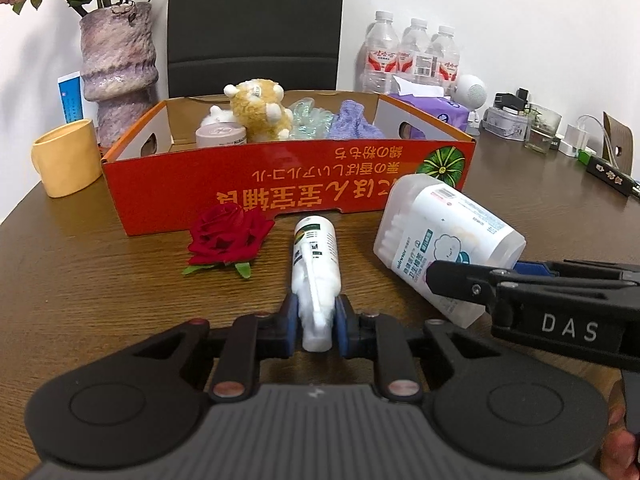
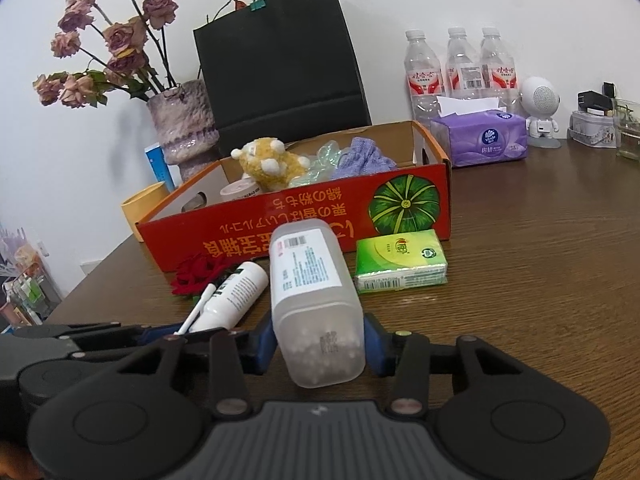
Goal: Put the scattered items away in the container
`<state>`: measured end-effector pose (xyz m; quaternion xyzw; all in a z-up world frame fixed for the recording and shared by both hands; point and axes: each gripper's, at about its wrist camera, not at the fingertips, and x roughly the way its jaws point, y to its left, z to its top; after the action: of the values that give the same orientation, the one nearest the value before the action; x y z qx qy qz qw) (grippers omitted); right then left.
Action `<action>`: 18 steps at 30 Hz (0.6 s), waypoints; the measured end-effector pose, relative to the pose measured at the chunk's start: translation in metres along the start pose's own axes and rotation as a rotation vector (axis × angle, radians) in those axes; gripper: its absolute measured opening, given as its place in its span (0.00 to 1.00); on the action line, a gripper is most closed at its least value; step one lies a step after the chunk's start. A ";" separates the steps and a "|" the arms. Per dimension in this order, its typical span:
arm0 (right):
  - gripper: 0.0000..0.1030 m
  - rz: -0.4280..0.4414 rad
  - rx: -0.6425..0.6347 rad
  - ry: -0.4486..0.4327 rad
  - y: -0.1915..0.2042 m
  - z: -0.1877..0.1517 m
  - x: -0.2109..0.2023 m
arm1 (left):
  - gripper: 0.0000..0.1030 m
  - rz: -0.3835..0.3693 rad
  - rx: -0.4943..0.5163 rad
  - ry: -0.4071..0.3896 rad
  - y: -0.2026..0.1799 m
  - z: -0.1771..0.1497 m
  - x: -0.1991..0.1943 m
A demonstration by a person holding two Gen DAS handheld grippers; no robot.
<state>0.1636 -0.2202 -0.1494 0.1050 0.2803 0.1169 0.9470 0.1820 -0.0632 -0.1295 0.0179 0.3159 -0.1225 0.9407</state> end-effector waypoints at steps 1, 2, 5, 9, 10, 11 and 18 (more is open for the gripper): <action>0.42 0.001 0.001 0.000 0.000 0.000 0.000 | 0.19 -0.002 -0.001 0.000 0.000 0.000 0.000; 0.42 0.003 0.002 0.000 -0.001 0.000 0.000 | 0.19 -0.002 -0.001 0.000 0.000 0.000 0.000; 0.42 0.003 0.000 0.001 -0.001 0.000 -0.001 | 0.19 -0.004 -0.004 0.000 0.001 -0.001 -0.001; 0.42 -0.002 0.003 -0.001 -0.001 -0.001 -0.002 | 0.19 -0.004 -0.005 0.000 0.001 -0.001 -0.001; 0.42 -0.002 0.007 -0.001 -0.002 -0.001 -0.002 | 0.19 -0.004 -0.005 0.000 0.001 -0.001 -0.001; 0.42 -0.001 0.010 -0.002 -0.002 -0.001 -0.002 | 0.19 -0.004 -0.006 0.000 0.001 -0.001 -0.001; 0.42 -0.007 0.010 -0.012 -0.003 -0.001 -0.004 | 0.19 -0.007 -0.009 -0.001 0.003 -0.002 -0.001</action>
<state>0.1600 -0.2238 -0.1489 0.1095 0.2754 0.1117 0.9485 0.1805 -0.0601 -0.1301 0.0126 0.3159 -0.1244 0.9405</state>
